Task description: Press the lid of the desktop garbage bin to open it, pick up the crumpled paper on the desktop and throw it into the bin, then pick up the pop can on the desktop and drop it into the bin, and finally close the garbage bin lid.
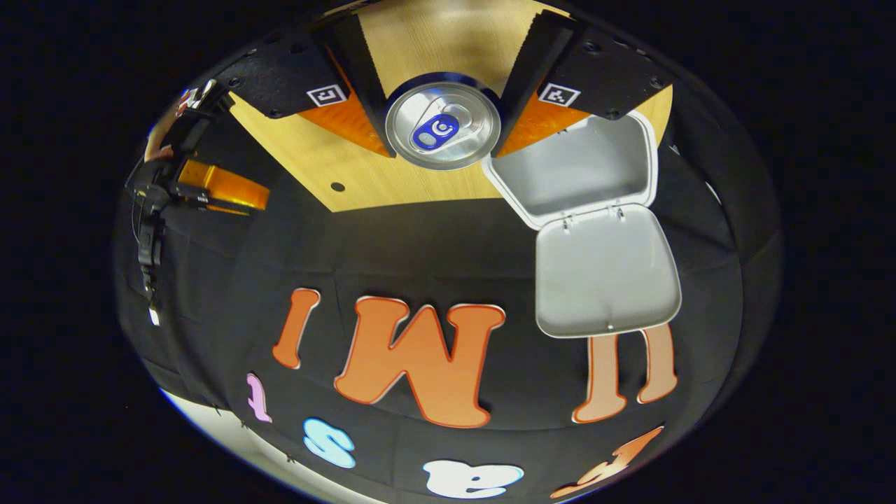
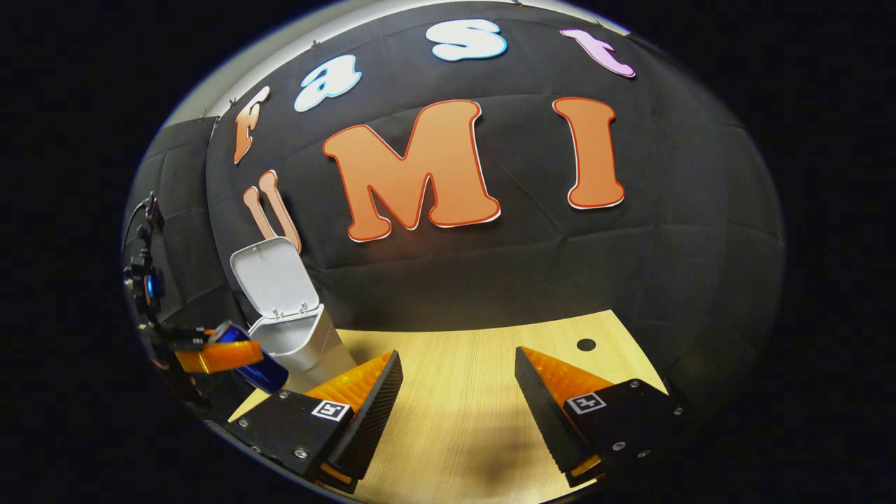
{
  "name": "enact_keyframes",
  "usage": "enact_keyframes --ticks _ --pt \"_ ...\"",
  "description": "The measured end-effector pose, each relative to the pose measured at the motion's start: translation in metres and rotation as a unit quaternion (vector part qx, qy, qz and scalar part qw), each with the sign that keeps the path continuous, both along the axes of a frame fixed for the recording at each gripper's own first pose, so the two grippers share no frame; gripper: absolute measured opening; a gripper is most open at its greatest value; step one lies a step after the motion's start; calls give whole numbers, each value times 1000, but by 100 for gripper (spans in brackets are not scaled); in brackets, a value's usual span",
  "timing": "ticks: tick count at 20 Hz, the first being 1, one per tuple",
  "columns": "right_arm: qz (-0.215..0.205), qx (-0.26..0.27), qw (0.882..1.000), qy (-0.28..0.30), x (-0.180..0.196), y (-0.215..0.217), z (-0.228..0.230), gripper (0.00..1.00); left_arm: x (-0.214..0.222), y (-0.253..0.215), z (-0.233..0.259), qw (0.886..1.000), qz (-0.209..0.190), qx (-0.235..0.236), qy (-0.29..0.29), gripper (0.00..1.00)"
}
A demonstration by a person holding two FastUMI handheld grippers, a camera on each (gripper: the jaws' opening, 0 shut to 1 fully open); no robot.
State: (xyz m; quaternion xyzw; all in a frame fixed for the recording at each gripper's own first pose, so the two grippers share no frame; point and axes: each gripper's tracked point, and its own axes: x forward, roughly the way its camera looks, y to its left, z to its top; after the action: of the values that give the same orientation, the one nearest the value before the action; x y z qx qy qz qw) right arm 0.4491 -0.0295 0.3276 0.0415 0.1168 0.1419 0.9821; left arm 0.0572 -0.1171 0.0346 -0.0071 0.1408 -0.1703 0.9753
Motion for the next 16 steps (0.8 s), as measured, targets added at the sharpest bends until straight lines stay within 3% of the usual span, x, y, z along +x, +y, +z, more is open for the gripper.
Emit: enact_keyframes --ticks 4,8,12,16 --pt "-11 -9 1000 -6 0 -3 2 96 42 47 20 997 67 -3 -24 84" --pt "-16 -14 1000 -5 -2 -4 3 96 82 76 30 993 105 -11 -53 83" --pt "-24 -18 1000 -4 -4 -7 2 96 114 95 14 991 125 10 -42 82" --pt "-35 -24 999 -2 -5 -14 1 96 121 95 4 991 131 -7 -29 89"
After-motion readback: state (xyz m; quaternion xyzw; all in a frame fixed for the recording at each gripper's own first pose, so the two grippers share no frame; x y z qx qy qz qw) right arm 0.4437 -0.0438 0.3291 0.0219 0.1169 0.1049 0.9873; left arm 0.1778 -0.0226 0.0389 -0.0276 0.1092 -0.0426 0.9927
